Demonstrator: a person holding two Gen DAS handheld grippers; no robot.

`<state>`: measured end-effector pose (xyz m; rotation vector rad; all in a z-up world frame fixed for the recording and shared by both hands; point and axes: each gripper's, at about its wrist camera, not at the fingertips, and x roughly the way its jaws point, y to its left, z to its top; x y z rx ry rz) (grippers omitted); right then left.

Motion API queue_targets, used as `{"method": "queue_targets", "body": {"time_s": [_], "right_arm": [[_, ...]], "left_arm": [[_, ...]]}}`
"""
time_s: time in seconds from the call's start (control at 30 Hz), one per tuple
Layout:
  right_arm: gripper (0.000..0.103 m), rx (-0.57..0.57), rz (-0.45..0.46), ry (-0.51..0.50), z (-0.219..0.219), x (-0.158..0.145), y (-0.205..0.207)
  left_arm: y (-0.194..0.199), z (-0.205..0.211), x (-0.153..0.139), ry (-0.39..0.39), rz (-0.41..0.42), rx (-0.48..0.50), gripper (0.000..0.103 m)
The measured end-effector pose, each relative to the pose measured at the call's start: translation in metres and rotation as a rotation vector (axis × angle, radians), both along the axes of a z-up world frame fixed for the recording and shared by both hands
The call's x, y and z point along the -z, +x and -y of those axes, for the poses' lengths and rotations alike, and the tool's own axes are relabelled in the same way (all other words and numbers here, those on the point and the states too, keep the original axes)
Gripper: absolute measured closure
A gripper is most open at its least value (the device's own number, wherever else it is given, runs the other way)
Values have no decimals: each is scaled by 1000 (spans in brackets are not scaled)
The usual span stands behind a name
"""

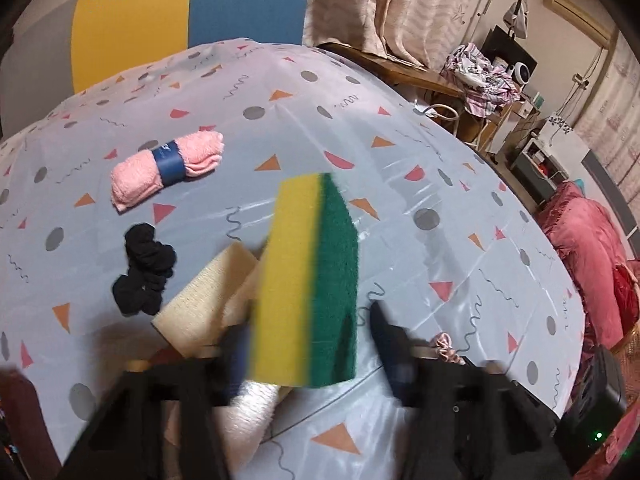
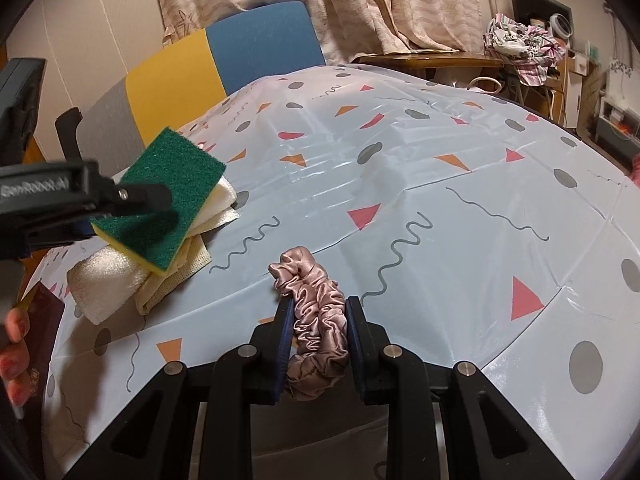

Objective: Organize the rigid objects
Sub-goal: 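Grasp the yellow-green scouring sponge with the left tool while the right tool holds the scrunchie, then lift the scouring sponge with the left tool toward the gold tray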

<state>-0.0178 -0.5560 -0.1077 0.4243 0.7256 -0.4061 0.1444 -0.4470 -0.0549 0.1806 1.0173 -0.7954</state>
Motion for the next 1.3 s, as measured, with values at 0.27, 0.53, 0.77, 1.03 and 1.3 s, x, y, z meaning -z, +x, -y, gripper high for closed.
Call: {"method": "queue_targets", "body": {"time_s": [0.27,0.53,0.77,1.03,1.3], "right_arm": [[77,1,6,4,0,0,-2],[77,3,0,-7,0,0,-1],[77,21,2,-7,0,-1,-3],[77,25,5,-4,1,-1,-3],[77,25,10,2,2,0,-4]], "left_arm": [[-49,-27,-20,2,156,86,73],[-109,-73,-2,108,249,135,73],[-140,-95,3,-49,126,230,49],[-126,-91,6,-74,55,157,31],[-96,-53,22,-31,-35,67,25]]}}
